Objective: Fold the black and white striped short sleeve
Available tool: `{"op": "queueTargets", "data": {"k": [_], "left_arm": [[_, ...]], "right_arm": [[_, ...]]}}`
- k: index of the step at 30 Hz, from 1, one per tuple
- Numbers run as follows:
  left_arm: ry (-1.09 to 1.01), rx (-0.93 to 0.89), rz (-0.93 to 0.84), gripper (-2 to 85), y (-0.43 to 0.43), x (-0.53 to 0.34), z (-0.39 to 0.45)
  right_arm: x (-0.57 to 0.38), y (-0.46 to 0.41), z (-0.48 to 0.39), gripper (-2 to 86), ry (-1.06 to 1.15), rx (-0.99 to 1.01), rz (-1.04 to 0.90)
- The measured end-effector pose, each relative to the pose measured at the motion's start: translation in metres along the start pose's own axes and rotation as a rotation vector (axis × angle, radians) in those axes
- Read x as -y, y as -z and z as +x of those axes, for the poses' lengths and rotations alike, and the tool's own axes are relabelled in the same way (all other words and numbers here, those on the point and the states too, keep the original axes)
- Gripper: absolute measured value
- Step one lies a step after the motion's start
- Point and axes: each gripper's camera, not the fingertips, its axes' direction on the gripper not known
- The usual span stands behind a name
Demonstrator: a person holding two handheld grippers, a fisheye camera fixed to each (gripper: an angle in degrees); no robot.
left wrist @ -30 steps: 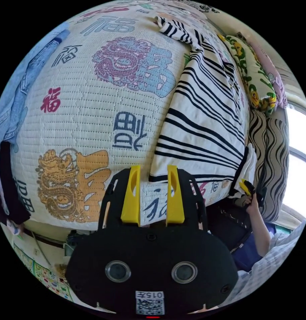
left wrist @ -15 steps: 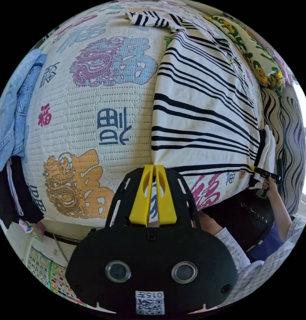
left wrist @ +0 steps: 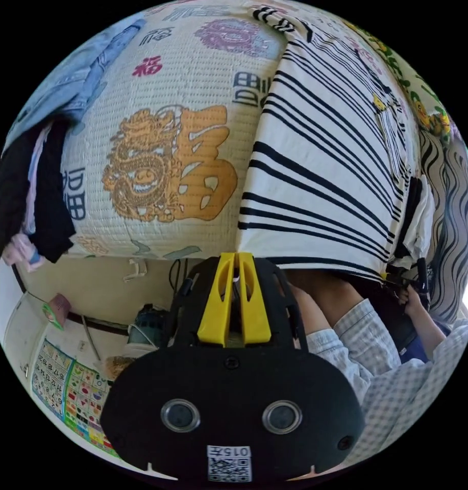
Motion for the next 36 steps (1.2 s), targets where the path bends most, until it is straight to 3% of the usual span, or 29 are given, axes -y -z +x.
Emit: {"op": "queueTargets", "data": {"k": [3,5,11,15,21,23,29,36], "left_arm": [[0.013,0.104,-0.123,3.6,-0.008,0.014,0.013],[0.019,0.13,-0.109,4.5,0.005,0.022,0.022],[-0.246,-0.149,0.31,7.1,0.078,0.104,0.125],[-0.419,-0.339,0.35,8.4,0.073,0.197,0.215],[-0.423,-0.207,0.244,6.8,0.035,0.277,0.28],[-0.405,-0.15,0.236,3.5,0.033,0.285,0.285],[-0.455,-0.385,0.259,-0.4,0.063,0.297,0.301],[-0.706,-0.598,0.387,-0.3,0.087,0.348,0.423]], "right_arm": [[0.006,0.012,0.003,5.2,-0.047,-0.046,-0.002],[0.01,0.045,-0.01,6.6,0.008,-0.173,0.076],[0.064,0.121,-0.109,8.9,0.466,-0.277,0.392],[0.118,0.108,-0.162,10.0,0.663,-0.442,0.339],[0.162,0.091,-0.18,6.5,0.7,-0.611,0.266],[0.165,0.105,-0.175,2.8,0.667,-0.505,0.286],[0.155,0.173,-0.143,0.5,0.539,-0.119,0.452],[0.143,0.248,-0.088,0.1,0.253,0.136,0.773]]}}
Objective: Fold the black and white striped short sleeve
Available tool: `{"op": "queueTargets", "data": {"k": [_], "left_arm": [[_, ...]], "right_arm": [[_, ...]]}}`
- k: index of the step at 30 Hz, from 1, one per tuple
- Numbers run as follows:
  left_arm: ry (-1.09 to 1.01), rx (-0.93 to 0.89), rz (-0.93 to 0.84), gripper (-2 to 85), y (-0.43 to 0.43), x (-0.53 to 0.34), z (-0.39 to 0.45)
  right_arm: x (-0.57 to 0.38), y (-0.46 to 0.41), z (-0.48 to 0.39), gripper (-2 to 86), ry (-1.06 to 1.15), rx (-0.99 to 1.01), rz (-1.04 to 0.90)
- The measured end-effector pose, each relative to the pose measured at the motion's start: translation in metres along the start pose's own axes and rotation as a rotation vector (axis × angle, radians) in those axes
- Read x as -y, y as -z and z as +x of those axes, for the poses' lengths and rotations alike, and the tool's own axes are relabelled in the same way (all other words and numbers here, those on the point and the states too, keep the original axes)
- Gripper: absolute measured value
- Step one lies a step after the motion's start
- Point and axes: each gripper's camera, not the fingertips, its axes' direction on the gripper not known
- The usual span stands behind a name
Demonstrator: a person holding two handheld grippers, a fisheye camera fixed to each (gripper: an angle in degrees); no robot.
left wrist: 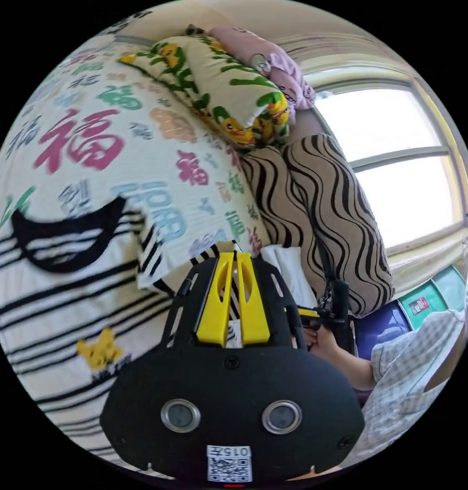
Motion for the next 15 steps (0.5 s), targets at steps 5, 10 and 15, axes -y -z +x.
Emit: {"op": "queueTargets", "data": {"k": [5,10,15], "left_arm": [[-0.117,-0.09,-0.041,1.7,-0.095,0.046,0.015],[-0.099,-0.146,-0.101,7.3,-0.13,0.032,0.01],[-0.049,-0.182,0.006,6.8,-0.063,-0.03,-0.012]], "right_arm": [[0.012,0.007,0.031,0.0,-0.219,-0.072,0.08],[0.006,-0.006,0.032,0.5,-0.339,-0.059,0.058],[0.003,-0.018,-0.002,1.1,-0.323,-0.043,0.071]]}}
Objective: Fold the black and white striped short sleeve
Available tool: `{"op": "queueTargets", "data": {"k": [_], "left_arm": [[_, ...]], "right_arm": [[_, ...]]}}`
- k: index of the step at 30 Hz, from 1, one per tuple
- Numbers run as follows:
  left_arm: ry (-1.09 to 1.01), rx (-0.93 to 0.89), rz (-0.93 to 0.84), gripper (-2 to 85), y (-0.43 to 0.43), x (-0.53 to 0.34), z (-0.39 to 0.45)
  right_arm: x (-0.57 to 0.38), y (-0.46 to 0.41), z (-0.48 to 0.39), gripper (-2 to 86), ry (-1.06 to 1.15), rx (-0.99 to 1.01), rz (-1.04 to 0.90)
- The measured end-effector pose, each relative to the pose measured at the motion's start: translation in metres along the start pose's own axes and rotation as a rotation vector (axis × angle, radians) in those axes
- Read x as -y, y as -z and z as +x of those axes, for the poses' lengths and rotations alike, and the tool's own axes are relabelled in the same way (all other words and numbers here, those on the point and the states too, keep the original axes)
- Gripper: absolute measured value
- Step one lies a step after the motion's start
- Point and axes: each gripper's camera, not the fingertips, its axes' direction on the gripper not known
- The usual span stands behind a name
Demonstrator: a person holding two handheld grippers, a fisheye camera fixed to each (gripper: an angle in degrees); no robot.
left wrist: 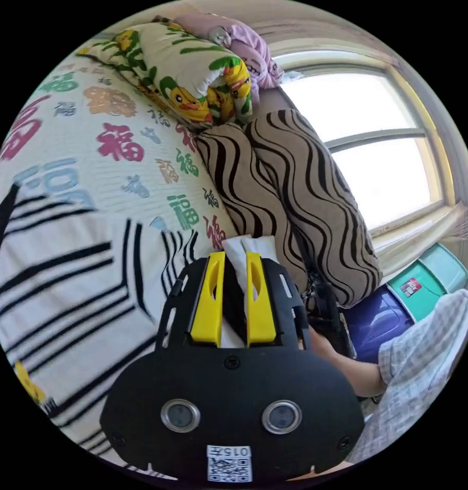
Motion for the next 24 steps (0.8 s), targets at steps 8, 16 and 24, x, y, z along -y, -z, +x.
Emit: {"op": "queueTargets", "data": {"k": [8,16,24], "left_arm": [[0.352,0.43,0.237,6.7,0.199,-0.149,-0.052],[0.606,0.632,0.508,9.8,0.363,-0.232,-0.146],[0.575,0.434,0.528,7.0,0.381,-0.214,-0.257]], "right_arm": [[-0.018,-0.079,-0.145,1.1,0.317,0.096,-0.176],[-0.046,-0.213,-0.342,2.7,0.656,0.16,-0.36],[-0.032,-0.364,-0.531,8.0,0.825,0.067,-0.438]]}}
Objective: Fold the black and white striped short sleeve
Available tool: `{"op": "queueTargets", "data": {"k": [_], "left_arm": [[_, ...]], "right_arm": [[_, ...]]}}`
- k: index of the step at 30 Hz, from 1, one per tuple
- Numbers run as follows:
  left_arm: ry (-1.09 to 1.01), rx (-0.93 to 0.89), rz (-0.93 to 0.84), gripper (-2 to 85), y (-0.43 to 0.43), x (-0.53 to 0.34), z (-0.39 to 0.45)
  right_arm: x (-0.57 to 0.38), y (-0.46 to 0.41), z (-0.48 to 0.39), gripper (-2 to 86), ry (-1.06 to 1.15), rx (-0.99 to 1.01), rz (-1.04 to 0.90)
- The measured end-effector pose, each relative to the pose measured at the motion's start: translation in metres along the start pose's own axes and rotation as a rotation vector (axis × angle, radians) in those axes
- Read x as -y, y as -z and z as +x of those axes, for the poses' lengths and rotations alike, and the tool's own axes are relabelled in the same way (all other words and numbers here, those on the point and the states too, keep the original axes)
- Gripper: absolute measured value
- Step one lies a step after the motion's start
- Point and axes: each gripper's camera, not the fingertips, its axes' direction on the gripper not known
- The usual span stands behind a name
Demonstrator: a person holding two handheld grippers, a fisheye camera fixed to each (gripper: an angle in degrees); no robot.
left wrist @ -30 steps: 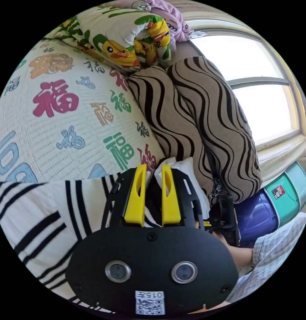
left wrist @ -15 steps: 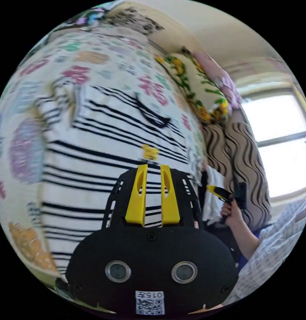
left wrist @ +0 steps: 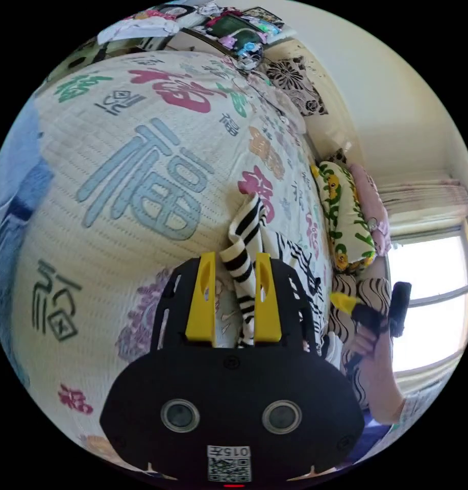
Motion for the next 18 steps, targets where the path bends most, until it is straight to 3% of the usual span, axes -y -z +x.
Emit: {"op": "queueTargets", "data": {"k": [3,6,10,14,18], "left_arm": [[-0.119,-0.055,-0.084,2.7,-0.006,0.004,-0.004],[-0.248,-0.049,-0.048,2.2,0.009,-0.007,0.002],[-0.306,-0.018,-0.051,5.4,0.016,-0.017,-0.01],[-0.27,-0.076,-0.125,9.1,0.011,-0.014,-0.036],[-0.293,-0.079,-0.073,9.5,0.032,-0.014,-0.068]], "right_arm": [[0.072,-0.037,-0.018,9.6,0.014,-0.083,-0.034],[0.133,-0.079,-0.035,10.8,0.045,-0.151,-0.107],[0.191,-0.151,-0.055,12.6,0.024,-0.191,-0.334],[0.22,-0.199,-0.081,9.5,0.05,-0.412,-0.43],[0.233,-0.22,-0.102,2.4,0.167,-0.505,-0.477]]}}
